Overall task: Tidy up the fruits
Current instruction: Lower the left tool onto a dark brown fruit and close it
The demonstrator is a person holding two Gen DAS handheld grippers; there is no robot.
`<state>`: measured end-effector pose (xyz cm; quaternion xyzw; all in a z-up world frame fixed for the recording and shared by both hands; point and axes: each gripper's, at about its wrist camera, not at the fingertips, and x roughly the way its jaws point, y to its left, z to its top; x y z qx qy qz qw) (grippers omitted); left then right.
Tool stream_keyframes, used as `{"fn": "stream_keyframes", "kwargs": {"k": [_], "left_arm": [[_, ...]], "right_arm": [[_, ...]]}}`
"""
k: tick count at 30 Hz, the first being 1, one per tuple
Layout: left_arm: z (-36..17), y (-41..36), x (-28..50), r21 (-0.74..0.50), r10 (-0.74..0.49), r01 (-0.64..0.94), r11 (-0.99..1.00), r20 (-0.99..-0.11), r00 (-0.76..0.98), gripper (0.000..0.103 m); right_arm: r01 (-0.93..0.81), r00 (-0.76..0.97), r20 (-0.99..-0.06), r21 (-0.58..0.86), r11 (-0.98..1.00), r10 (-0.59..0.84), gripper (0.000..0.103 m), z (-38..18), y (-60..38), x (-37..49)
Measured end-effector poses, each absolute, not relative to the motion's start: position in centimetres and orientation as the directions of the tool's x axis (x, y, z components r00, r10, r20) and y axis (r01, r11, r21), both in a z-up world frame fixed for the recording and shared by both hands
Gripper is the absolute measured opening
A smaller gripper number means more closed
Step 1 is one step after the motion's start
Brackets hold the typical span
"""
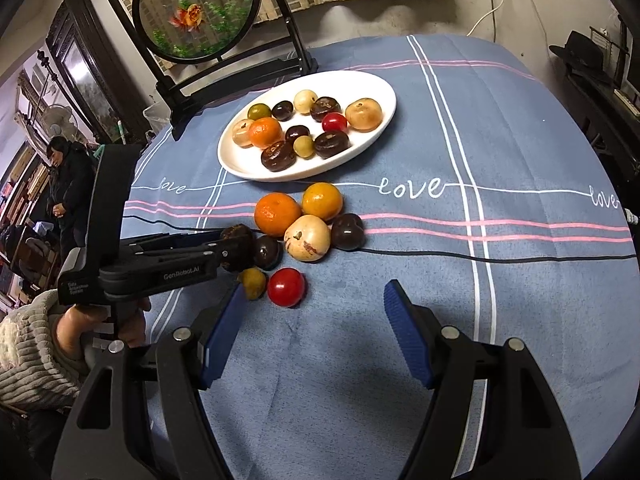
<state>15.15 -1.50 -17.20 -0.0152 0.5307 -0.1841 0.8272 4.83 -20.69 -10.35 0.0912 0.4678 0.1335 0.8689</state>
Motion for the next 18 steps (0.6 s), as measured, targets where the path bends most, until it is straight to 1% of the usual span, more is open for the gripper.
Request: {"fn": "stream_keyframes", "kwargs": {"k": [4,10,11,12,13,14,15,18], "left_arm": [[-17.0,-0.5,14.4,-0.218,-0.302,0.254,0.942,-0.880,0.367,0.046],[-16.4,2.7,13.2,-0.159,-0.224,0.188,0.969,-0.889,0.400,0.046],[-16.3,3.3,13.0,-0.153,-0.213,0.176,0.972,-0.890,0.403,0.046],[-16.2,3.6,12.8,-0.149,-0.206,0.168,0.974,-0.891,0.404,0.046],[-16.2,3.9,12.6,-0.145,-0.199,0.161,0.976,-0.892,0.405,0.045],[-16.1,4.2,12.3,-0.140,-0.192,0.154,0.978,-0.892,0.408,0.046],[-16.1,4.3,12.1,-0.138,-0.190,0.153,0.979,-0.893,0.409,0.046],[-16.1,4.4,11.8,-0.127,-0.179,0.151,0.980,-0.894,0.410,0.045]], "right_arm": [[-0.174,0.510,-0.800,0.266,0.948,0.317,0.071,-10.8,-20.0,5.0],[-0.235,0.481,-0.821,0.218,0.947,0.308,0.071,-12.8,-18.3,6.6],[-0.238,0.478,-0.821,0.221,0.946,0.312,0.070,-13.2,-18.1,7.0],[-0.239,0.467,-0.825,0.229,0.944,0.319,0.064,-13.8,-17.9,7.5],[-0.241,0.453,-0.830,0.239,0.941,0.327,0.061,-14.1,-17.7,7.9],[-0.243,0.440,-0.833,0.249,0.938,0.335,0.055,-14.6,-17.5,8.3],[-0.245,0.433,-0.836,0.251,0.937,0.337,0.047,-14.8,-17.3,8.4],[-0.253,0.412,-0.835,0.280,0.926,0.365,0.036,-15.5,-16.9,8.9]]}}
